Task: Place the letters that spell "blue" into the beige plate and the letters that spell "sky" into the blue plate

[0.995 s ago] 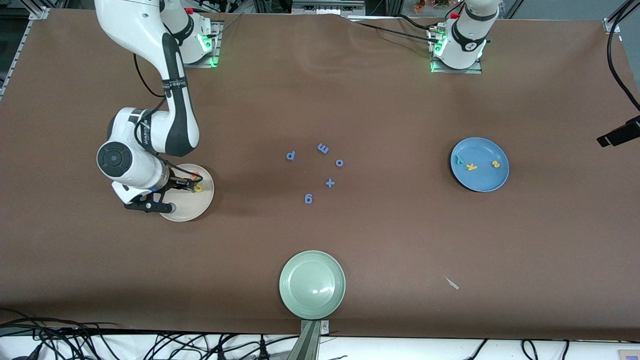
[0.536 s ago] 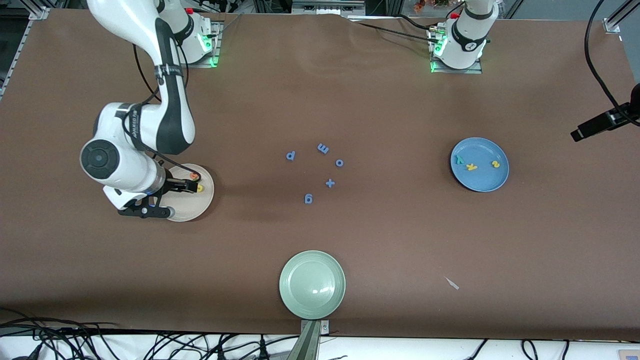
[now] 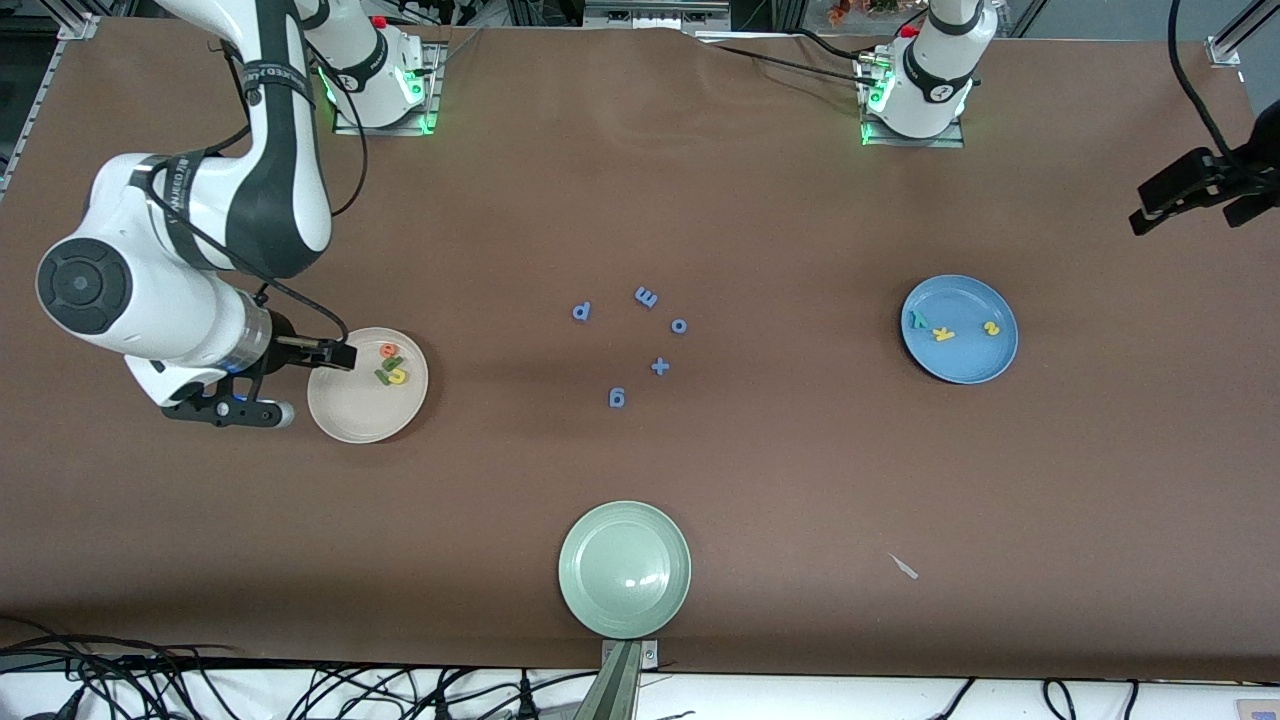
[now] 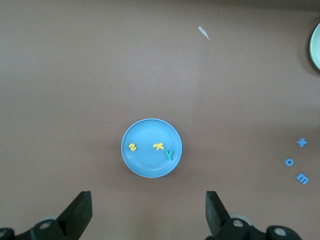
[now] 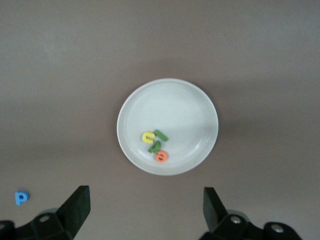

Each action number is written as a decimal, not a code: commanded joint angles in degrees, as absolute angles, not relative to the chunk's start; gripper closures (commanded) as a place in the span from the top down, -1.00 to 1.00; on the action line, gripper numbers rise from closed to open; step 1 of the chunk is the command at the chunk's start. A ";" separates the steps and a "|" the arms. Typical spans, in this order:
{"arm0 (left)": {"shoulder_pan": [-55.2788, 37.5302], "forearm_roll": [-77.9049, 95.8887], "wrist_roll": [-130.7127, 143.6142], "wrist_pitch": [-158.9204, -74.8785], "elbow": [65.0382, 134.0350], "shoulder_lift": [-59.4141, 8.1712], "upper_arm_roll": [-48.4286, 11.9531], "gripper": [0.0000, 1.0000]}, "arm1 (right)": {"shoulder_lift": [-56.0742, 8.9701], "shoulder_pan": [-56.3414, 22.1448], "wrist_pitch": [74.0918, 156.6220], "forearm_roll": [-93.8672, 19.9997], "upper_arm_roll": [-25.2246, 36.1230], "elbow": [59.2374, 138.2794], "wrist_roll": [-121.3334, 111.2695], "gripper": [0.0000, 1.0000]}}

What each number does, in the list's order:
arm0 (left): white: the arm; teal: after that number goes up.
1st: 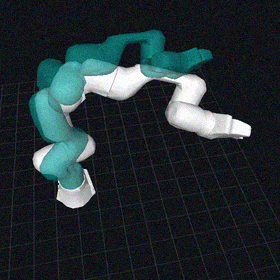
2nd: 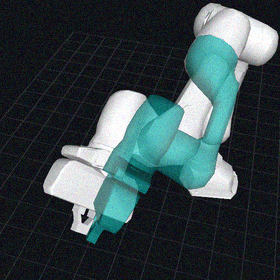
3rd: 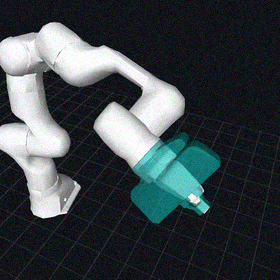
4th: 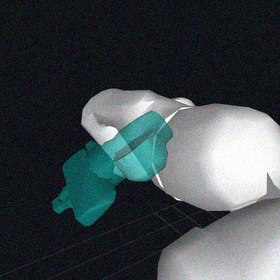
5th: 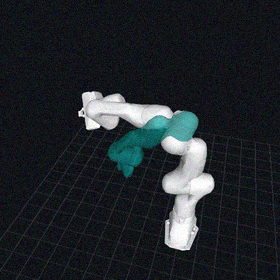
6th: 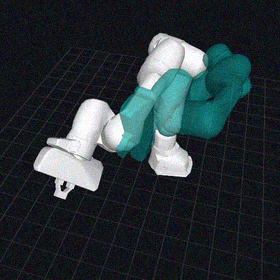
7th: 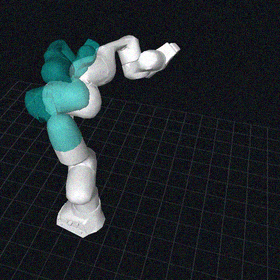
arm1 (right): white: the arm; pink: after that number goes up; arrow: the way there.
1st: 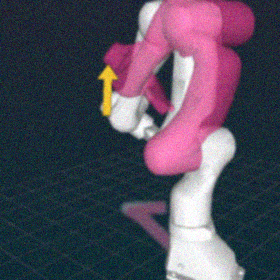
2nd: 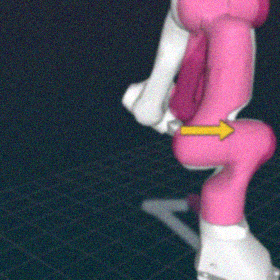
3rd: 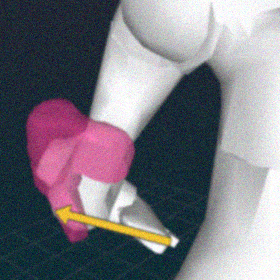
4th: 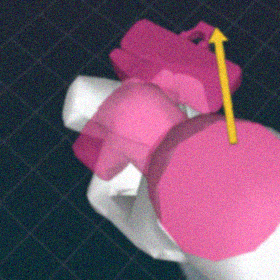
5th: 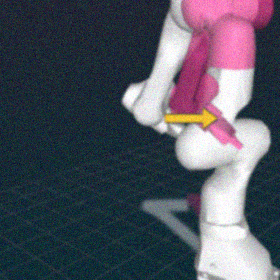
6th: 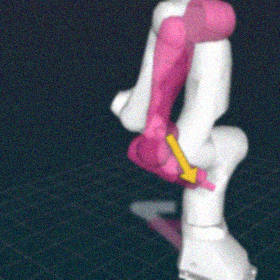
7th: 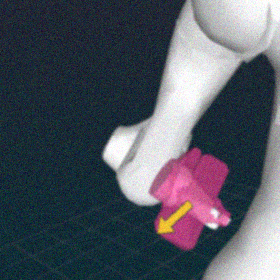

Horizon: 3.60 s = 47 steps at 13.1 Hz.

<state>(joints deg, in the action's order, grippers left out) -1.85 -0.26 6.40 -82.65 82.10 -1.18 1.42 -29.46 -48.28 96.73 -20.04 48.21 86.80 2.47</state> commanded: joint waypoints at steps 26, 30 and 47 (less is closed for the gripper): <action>-2.64 1.41 4.66 -83.85 83.50 -1.67 1.76 1.00 | -5.71 -6.68 82.44 -1.32 5.54 81.91 -0.09 1.00; -2.72 1.41 4.83 -84.37 83.50 -2.28 1.76 1.00 | -5.89 -6.77 82.70 -1.41 5.45 81.91 -0.26 1.00; -3.60 2.20 4.66 -85.25 82.62 -2.11 0.97 1.00 | -6.06 -6.85 83.14 -1.41 5.36 81.91 -0.35 1.00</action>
